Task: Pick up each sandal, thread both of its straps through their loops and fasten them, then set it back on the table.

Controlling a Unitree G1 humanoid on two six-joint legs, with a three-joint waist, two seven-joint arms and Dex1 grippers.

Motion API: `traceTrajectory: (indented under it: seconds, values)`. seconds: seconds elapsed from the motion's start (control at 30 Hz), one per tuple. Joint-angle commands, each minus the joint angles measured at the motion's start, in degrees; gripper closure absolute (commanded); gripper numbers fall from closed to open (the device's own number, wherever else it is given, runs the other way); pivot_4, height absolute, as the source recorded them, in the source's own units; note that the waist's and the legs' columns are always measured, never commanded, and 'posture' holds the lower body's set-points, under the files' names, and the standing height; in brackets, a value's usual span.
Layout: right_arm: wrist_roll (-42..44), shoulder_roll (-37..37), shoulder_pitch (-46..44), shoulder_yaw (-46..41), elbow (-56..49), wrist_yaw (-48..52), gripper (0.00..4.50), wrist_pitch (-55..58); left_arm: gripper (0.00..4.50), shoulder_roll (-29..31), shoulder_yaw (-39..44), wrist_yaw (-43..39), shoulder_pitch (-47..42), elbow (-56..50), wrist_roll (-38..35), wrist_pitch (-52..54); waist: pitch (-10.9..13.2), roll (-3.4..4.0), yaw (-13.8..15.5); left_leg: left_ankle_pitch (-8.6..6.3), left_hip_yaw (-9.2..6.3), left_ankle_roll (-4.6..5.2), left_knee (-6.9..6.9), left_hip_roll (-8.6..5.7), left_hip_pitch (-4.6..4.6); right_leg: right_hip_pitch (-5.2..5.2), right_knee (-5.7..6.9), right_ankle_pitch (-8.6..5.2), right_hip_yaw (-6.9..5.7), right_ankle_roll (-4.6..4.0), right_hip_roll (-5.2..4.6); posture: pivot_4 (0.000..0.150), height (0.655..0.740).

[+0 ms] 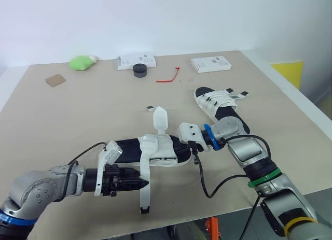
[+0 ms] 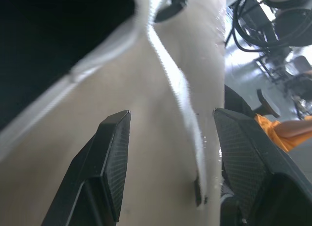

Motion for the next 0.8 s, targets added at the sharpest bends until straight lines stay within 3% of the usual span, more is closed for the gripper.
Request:
traceTrajectory:
  seconds: [0.03, 0.17, 0.37, 0.6, 0.8]
  values:
    - [-2.8, 0.2, 1.9, 4.2, 1.9, -0.1, 4.50, 1.7, 1.73, -1.2, -1.2, 0.3, -0.4, -1.8, 0.6, 0.4, 0.0, 0.00, 0.0, 0.00, 0.00, 0.00, 0.00, 0.00, 0.00, 0.00, 0.00, 0.00, 0.00, 0.00, 0.00, 0.150, 0.7400]
    - [-2.8, 0.1, 1.9, 4.1, 1.7, -0.2, 4.50, 1.9, 1.73, -2.6, -1.2, 1.0, -0.7, -1.0, 0.2, 1.1, 0.0, -0.01, 0.0, 0.00, 0.00, 0.00, 0.00, 0.00, 0.00, 0.01, 0.00, 0.00, 0.01, 0.00, 0.00, 0.150, 0.7400]
    - [-2.8, 0.0, 2.0, 4.1, 1.6, -0.3, 4.50, 1.9, 4.49, -3.0, 0.1, 0.7, -1.5, 0.2, -1.1, 2.7, 0.0, -0.01, 0.0, 0.00, -0.01, 0.00, 0.01, 0.00, 0.00, 0.02, 0.00, 0.00, 0.01, 0.00, 0.01, 0.150, 0.7400]
    - [-3.0, 0.0, 1.8, 4.0, 2.3, -0.4, 4.50, 1.4, 4.49, -3.4, 2.6, 0.2, -5.1, 2.1, -4.9, 4.9, 0.0, -0.01, 0.0, 0.00, -0.02, 0.00, 0.01, -0.01, 0.00, 0.02, 0.00, 0.00, 0.01, 0.00, 0.02, 0.150, 0.7400]
    - [-3.1, 0.0, 1.5, 4.0, 3.0, -0.5, 4.50, 1.0, 4.49, -6.9, 5.5, 2.4, -15.1, 7.8, -11.5, 7.3, 0.0, -0.05, 0.0, 0.01, -0.07, 0.00, 0.06, -0.01, -0.02, 0.08, 0.00, 0.04, 0.00, 0.06, 0.05, 0.150, 0.7400]
